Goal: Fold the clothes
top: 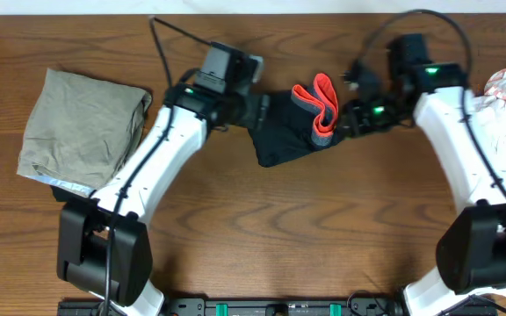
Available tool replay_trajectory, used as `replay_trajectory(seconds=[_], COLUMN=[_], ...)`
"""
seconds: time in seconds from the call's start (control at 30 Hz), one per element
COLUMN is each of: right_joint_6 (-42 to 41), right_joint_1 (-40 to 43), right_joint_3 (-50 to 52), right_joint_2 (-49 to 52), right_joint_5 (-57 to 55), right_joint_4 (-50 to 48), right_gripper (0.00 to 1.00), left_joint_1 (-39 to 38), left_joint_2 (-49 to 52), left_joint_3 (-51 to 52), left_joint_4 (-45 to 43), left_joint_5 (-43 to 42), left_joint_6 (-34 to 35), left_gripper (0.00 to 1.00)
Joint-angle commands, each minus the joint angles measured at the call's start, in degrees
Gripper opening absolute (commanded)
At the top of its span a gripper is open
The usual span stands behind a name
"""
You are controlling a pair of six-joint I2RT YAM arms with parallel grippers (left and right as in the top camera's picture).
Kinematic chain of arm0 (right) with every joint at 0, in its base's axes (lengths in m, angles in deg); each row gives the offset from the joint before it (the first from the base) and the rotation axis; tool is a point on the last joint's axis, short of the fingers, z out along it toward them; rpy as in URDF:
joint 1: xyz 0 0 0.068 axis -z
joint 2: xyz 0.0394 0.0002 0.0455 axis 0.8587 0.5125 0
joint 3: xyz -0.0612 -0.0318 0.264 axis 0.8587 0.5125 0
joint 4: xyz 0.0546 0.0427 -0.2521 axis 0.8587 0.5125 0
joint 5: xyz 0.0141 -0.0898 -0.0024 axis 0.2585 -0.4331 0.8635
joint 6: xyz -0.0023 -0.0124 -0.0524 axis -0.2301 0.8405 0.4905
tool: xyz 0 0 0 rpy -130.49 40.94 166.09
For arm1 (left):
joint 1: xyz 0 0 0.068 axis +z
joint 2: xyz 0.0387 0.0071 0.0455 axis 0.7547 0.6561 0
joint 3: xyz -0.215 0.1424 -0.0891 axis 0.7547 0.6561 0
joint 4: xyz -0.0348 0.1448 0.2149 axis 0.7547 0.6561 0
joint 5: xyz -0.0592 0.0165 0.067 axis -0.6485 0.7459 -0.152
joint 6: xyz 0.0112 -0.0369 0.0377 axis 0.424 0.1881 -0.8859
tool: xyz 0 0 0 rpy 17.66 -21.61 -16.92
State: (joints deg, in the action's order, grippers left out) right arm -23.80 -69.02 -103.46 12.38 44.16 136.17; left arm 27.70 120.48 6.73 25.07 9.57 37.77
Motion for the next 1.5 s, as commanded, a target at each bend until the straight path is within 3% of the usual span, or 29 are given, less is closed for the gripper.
replay_trajectory(seconds=[0.0,0.1,0.3,0.6,0.8,1.0,1.47], right_joint_6=[-2.0,-7.6,-8.5,-17.0,-16.9,-9.5,-10.1], right_joint_1=[-5.8,-9.9,-12.7,-8.6,-5.7,-5.8,-6.0], right_joint_3=[-0.8,-0.7,-0.7,-0.7,-0.8,-1.4,-4.5], right_joint_2=[-0.8,0.4,6.6,14.9,14.3,14.2,14.5], right_joint_5=[-4.1,-14.7,-20.7,-38.7,-39.2,-36.4,-36.4], right_joint_4=[-3.3,-6.3,-9.8,-11.2,-11.7,-13.5,-24.1], right_gripper=[0.19,0.17,0.18,0.12,0.14,0.16,0.22], left_joint_1=[2.4,4.4,6.2,6.1,6.1,6.1,5.7], left_joint_2=[-0.3,-0.3,-0.3,-0.3,-0.3,-0.3,-0.2], left_joint_3=[0.3,0.3,0.3,0.3,0.3,0.3,0.3], left_joint_4=[1.4,3.6,5.5,6.3,6.4,6.3,6.5], left_joint_5=[-0.5,-0.5,-0.5,-0.7,-0.7,-0.7,-0.7], left_joint_6=[0.3,0.5,0.5,0.9,0.9,0.9,0.9], left_gripper=[0.33,0.19,0.19,0.19,0.19,0.19,0.19])
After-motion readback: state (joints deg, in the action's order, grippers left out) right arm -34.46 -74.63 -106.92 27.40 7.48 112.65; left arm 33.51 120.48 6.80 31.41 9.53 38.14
